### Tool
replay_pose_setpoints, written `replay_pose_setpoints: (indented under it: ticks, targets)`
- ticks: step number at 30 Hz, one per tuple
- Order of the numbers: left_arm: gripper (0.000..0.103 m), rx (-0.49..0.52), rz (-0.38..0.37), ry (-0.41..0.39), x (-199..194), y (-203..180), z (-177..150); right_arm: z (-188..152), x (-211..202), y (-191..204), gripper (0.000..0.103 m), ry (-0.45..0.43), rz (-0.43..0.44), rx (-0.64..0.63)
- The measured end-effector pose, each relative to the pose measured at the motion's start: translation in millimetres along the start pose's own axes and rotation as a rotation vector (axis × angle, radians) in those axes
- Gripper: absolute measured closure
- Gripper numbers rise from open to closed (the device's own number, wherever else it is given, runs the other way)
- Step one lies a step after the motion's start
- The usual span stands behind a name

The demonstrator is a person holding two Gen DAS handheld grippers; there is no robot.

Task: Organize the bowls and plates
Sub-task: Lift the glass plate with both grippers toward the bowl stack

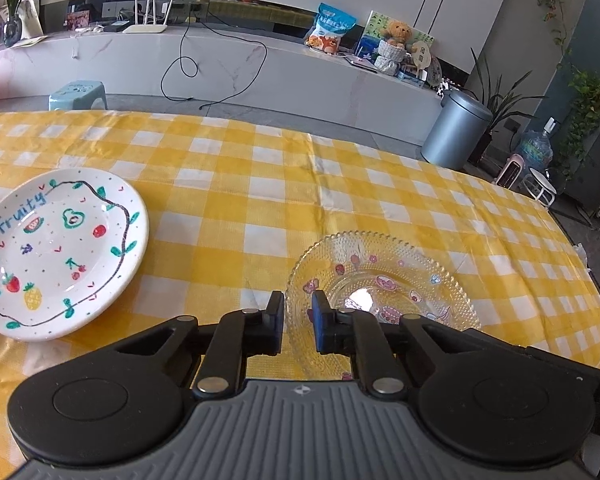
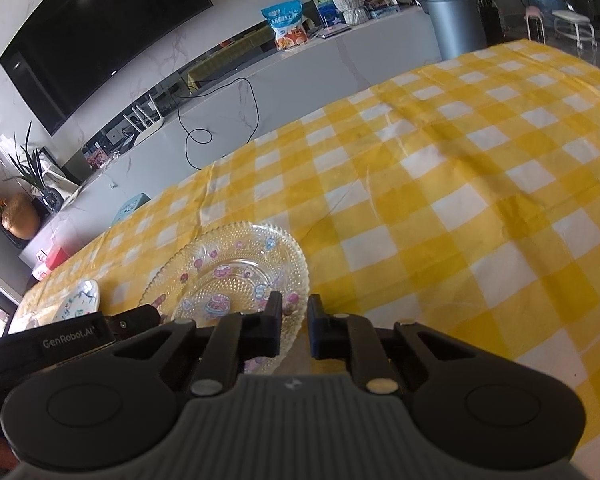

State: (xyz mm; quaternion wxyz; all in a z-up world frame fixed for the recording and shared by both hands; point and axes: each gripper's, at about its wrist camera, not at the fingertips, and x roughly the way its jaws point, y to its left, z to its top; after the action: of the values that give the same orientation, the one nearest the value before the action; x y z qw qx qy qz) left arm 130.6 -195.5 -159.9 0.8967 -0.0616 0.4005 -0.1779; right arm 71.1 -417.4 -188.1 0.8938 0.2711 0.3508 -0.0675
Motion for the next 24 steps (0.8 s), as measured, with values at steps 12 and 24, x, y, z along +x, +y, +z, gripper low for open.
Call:
replay_pose_setpoints:
  ticks: [12, 24]
  targets:
    - [0.088, -0.009, 0.005, -0.014, -47, 2, -4, 2, -33, 12, 0.092, 0.003, 0.044, -0.006]
    - [0.088, -0.029, 0.001, -0.014, -109, 16, -32, -25, -90, 37, 0.093, 0.037, 0.063, -0.024]
